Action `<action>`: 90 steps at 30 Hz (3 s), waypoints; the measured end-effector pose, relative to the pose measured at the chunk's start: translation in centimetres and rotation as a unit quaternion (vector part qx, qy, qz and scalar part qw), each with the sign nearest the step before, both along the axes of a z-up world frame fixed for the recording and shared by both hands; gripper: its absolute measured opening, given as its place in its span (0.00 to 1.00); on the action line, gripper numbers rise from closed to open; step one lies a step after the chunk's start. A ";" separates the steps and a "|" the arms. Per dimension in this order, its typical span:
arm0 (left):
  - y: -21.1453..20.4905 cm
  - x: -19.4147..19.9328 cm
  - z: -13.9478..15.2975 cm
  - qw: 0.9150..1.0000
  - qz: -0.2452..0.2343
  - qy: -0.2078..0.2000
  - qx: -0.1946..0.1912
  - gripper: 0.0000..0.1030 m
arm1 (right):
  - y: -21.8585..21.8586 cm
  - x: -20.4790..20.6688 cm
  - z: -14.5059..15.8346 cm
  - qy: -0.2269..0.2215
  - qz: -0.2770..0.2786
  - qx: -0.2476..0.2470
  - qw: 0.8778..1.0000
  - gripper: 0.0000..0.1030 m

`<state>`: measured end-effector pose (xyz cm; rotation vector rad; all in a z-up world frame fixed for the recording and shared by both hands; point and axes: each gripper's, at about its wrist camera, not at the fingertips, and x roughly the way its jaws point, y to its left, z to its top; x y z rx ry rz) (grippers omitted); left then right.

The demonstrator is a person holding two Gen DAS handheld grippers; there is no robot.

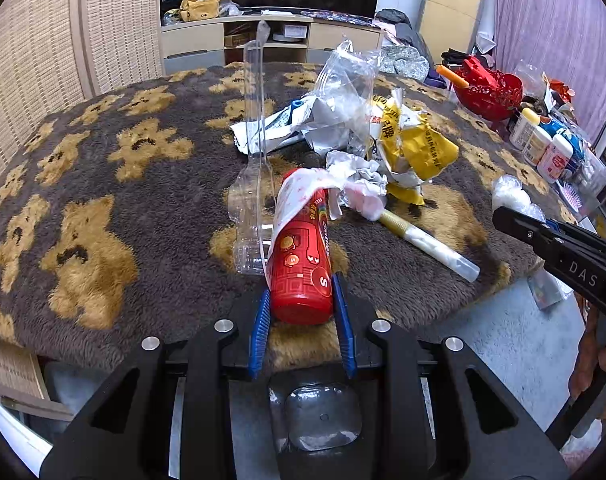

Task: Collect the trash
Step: 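Grasp the red bottle with the left tool while the right tool grasps the white plastic bag, then carry both items over the floor bin and open both tools to drop them, then return to the table and grasp the white tube with the right tool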

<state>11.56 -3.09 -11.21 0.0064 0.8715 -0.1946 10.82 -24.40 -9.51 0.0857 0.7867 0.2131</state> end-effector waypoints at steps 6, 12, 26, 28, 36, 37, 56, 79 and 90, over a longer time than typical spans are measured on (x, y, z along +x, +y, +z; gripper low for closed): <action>0.2 -2.3 1.3 1.000 0.002 -0.007 -0.016 0.27 | -0.2 -1.7 1.0 -0.009 0.003 0.016 1.000 0.21; 0.0 -4.5 2.1 1.000 0.000 -0.013 -0.027 0.27 | 0.0 -3.8 2.1 -0.022 0.008 0.030 0.999 0.21; 0.0 -11.3 -1.4 0.999 0.007 0.023 -0.045 0.27 | 1.4 -10.3 -1.6 0.022 0.039 0.041 0.998 0.21; 0.0 -11.9 -2.5 0.999 0.008 0.034 -0.042 0.27 | 1.8 -10.9 -3.0 0.037 0.041 0.039 0.998 0.21; 0.2 -13.7 -7.7 0.995 0.013 0.090 -0.039 0.27 | 3.3 -12.1 -8.6 0.102 0.041 0.026 0.994 0.21; 0.2 -13.8 -8.4 0.995 0.011 0.097 -0.039 0.27 | 3.5 -12.1 -9.2 0.110 0.041 0.025 0.993 0.21; -0.8 -12.9 -12.8 0.985 -0.018 0.163 -0.044 0.37 | 5.2 -10.4 -13.2 0.174 0.045 0.022 0.983 0.57; 0.5 -12.3 -8.9 0.993 0.015 0.117 -0.003 0.91 | 1.6 -9.8 -8.9 0.115 -0.023 0.034 0.992 0.94; 1.8 -9.6 -2.7 0.997 0.023 0.069 0.007 0.91 | 1.3 -7.0 -2.1 0.025 -0.005 0.011 1.000 0.91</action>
